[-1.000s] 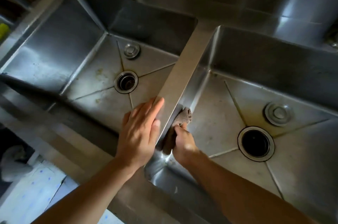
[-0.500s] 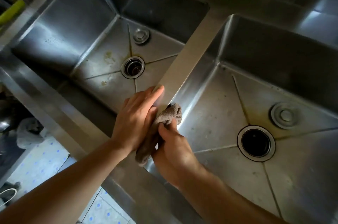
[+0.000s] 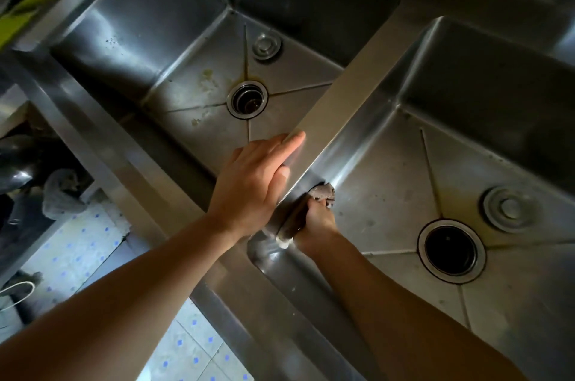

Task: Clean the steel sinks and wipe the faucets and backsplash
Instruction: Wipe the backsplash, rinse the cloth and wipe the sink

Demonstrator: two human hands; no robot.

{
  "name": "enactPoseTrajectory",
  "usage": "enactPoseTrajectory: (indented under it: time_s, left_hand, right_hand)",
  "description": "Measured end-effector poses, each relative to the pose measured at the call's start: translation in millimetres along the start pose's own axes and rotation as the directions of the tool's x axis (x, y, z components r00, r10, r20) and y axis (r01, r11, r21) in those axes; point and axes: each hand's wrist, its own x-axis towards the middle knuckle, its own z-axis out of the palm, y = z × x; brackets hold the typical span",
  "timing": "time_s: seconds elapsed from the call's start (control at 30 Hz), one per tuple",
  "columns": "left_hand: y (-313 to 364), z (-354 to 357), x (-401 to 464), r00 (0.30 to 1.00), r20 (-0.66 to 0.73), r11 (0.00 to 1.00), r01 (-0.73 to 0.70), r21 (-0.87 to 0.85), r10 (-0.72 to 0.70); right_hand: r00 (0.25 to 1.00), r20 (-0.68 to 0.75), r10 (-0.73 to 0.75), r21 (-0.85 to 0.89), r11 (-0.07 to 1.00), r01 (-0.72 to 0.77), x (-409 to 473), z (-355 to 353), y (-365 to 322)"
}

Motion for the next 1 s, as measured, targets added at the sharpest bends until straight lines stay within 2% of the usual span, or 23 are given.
enactPoseTrajectory:
  time_s: [0.1,0.27,0.37,0.5,0.63,0.7,0.87,1.0]
  left_hand:
    - [0.0,2.1,1.1,1.0,-0.012,1.0,-0.023,0.007,0.023]
    - [-2.2,3.8,-1.8,0.999,0.021,0.998,-0.042,-0.044,0.043]
    - [-0.3,-3.1,-1.8,0.998,0.053,0.995,-0.023,-0.099,0.028]
    - [-1.7,-11.5,-28.4,0.995,-0.086,0.998,0.062,0.018,-0.06]
    - [8.1,-7.0,-49.0,0.975,-0.058,0.976,0.216,0.01,-0.215]
    - [8.4,-5.7,-46.0,0.973,-0.051,0.974,0.225,0.032,-0.223]
    - [7.7,-4.6,-46.4,0.974,-0.017,0.971,0.228,0.065,-0.227]
    - [6.6,-3.4,-43.4,0.976,-0.03,0.973,0.218,0.072,-0.216]
  right_hand:
    - [0.998,0.057,0.022,0.063,0.998,-0.026,-28.3,1.3,-5.4]
    - [0.946,0.321,0.045,0.131,0.987,-0.091,-96.1,-10.5,-6.2]
    - [0.922,0.384,0.053,0.127,0.986,-0.11,-112.7,-15.8,-6.7]
    - [0.948,0.312,0.069,0.126,0.986,-0.113,-102.4,-1.3,0.3]
    - [0.976,0.204,0.071,0.04,0.996,-0.081,-68.7,1.8,2.6]
    - [0.987,0.127,0.102,-0.038,0.994,-0.098,-50.8,0.6,2.2]
    - [0.996,0.008,0.087,-0.075,0.993,-0.086,-15.4,-2.9,9.4]
    - [0.995,0.057,0.077,-0.13,0.989,-0.069,-5.1,-7.0,11.5]
